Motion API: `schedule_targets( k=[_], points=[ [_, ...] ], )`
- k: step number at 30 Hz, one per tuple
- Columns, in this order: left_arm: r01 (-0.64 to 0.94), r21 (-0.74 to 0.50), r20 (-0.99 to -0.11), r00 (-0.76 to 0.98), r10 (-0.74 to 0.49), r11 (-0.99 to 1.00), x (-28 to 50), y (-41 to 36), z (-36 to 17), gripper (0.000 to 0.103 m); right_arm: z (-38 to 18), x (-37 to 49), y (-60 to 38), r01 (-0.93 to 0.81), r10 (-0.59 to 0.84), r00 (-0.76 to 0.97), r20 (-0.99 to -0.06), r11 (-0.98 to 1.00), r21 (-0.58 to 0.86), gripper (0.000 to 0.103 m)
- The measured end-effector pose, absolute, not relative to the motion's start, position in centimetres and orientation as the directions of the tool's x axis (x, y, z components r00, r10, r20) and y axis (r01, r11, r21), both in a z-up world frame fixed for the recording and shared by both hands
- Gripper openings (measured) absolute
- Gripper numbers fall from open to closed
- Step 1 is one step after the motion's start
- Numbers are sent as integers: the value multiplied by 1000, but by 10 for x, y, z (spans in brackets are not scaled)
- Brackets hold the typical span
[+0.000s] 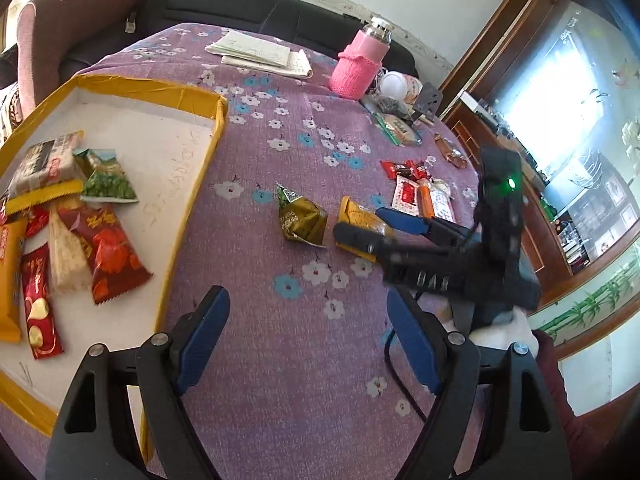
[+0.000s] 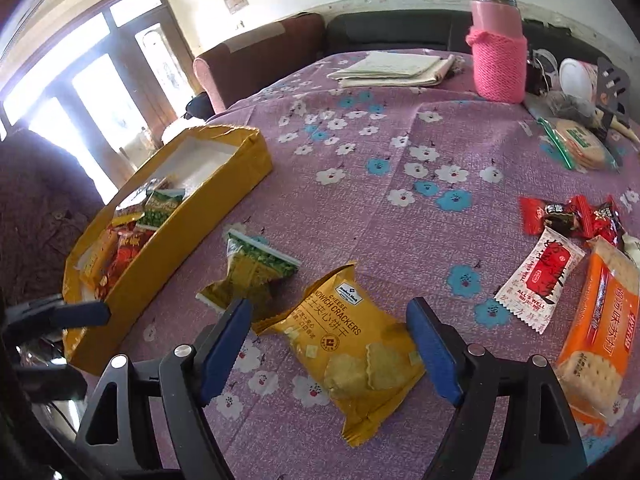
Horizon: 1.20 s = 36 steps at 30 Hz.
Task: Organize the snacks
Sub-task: 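Grasp a green-gold snack bag with left tool while right tool grasps yellow cracker bag, then carry both bags over the tray and open both tools to drop them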
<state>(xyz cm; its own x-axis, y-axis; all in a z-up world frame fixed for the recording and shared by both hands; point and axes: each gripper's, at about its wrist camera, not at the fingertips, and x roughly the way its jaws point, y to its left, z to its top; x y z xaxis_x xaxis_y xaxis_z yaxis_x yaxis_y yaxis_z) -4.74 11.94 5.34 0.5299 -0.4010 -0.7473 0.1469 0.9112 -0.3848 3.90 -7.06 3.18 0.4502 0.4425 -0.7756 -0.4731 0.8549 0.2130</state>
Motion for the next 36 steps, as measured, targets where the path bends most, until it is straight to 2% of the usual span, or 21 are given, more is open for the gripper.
schedule_targets(
  k=[7, 8, 9, 10, 11, 12, 22, 24, 25, 30, 36],
  points=[
    [134, -410, -742, 527, -415, 902, -24, 115, 52, 81, 30, 20, -58, -568, 441, 410, -798, 808, 155, 80],
    [131, -404, -751, 518, -410, 905, -19, 113, 50, 81, 29, 18, -57, -569, 420, 418, -806, 812, 129, 76],
    [131, -401, -756, 512, -408, 907, -15, 111, 49, 81, 28, 18, -58, -559, 390, 429, -815, 823, 100, 60],
    [130, -400, -758, 510, -407, 907, -10, 109, 47, 81, 27, 19, -59, -546, 370, 433, -822, 833, 88, 52],
    [128, -396, -761, 509, -403, 909, -5, 107, 46, 81, 30, 20, -65, -533, 381, 429, -819, 839, 111, 51],
    [126, -389, -766, 506, -396, 913, 0, 105, 44, 81, 32, 21, -69, -520, 388, 432, -814, 845, 126, 44],
    [177, -292, -806, 483, -341, 940, 41, 74, 20, 80, 38, 28, -95, -452, 399, 455, -796, 874, 180, 43],
    [201, -283, -810, 473, -346, 938, 44, 69, 14, 54, 37, 30, -98, -438, 400, 458, -794, 879, 190, 43],
    [207, -271, -819, 463, -338, 940, 45, 67, 10, 38, 36, 31, -101, -431, 407, 454, -793, 879, 205, 43],
    [178, -319, -785, 501, -365, 931, 34, 78, 15, 36, 33, 38, -112, -409, 458, 435, -775, 868, 283, 43],
    [151, -393, -705, 583, -403, 907, -12, 113, 53, 36, 31, 43, -124, -373, 538, 425, -728, 837, 401, 43]
  ],
)
